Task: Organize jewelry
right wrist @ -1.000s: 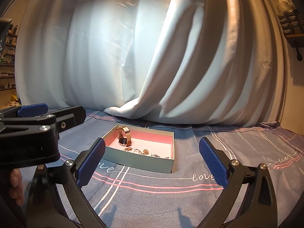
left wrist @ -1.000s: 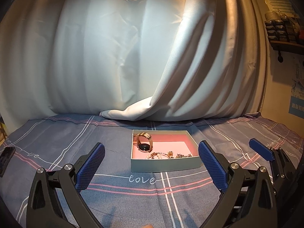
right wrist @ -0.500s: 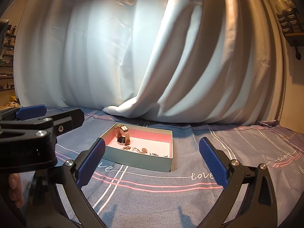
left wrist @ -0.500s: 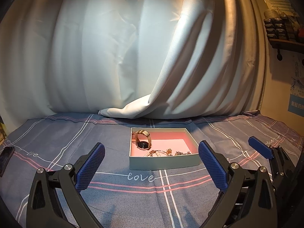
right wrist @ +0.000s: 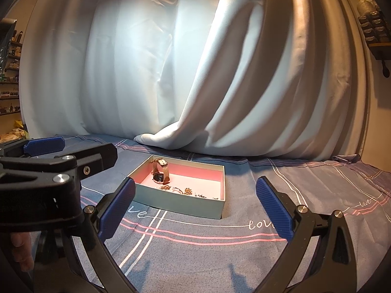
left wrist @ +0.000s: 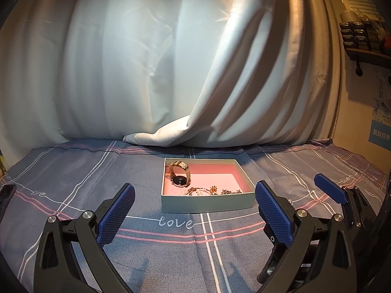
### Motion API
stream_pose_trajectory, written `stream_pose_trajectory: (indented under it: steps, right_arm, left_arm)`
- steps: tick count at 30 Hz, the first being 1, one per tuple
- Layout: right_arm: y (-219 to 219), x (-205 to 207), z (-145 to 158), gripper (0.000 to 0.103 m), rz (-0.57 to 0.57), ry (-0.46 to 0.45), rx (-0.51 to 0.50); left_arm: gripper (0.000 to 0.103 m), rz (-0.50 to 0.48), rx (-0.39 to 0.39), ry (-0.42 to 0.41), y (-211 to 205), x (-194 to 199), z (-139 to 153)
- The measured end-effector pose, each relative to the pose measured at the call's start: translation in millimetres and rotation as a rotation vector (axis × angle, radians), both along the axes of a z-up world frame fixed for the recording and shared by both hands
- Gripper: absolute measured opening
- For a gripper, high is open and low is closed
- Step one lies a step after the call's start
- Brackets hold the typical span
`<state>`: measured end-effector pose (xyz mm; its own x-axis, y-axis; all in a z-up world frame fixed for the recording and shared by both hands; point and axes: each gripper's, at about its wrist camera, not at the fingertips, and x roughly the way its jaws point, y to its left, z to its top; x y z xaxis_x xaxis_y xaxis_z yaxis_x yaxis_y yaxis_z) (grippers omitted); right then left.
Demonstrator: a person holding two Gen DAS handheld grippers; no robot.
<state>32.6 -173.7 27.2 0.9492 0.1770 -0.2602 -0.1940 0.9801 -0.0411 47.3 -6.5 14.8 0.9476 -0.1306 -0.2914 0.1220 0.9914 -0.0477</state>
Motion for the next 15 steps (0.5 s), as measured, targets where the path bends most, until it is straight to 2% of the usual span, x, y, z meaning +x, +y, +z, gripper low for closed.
stream_pose_trajectory:
  steps: [5, 15]
  right_arm:
    - [0.2, -1.0, -0.8, 0.097, 0.000, -0.001, -0.002]
    - [-2.6, 1.5, -0.2, 0.097, -0.012, 0.000, 0.002]
  left_arm:
    - [0.097, 0.027, -0.003, 0.004, 3.2, 0.4, -1.4]
    - [0.097, 0.011, -0.011, 0.003, 7.4, 0.5, -1.7]
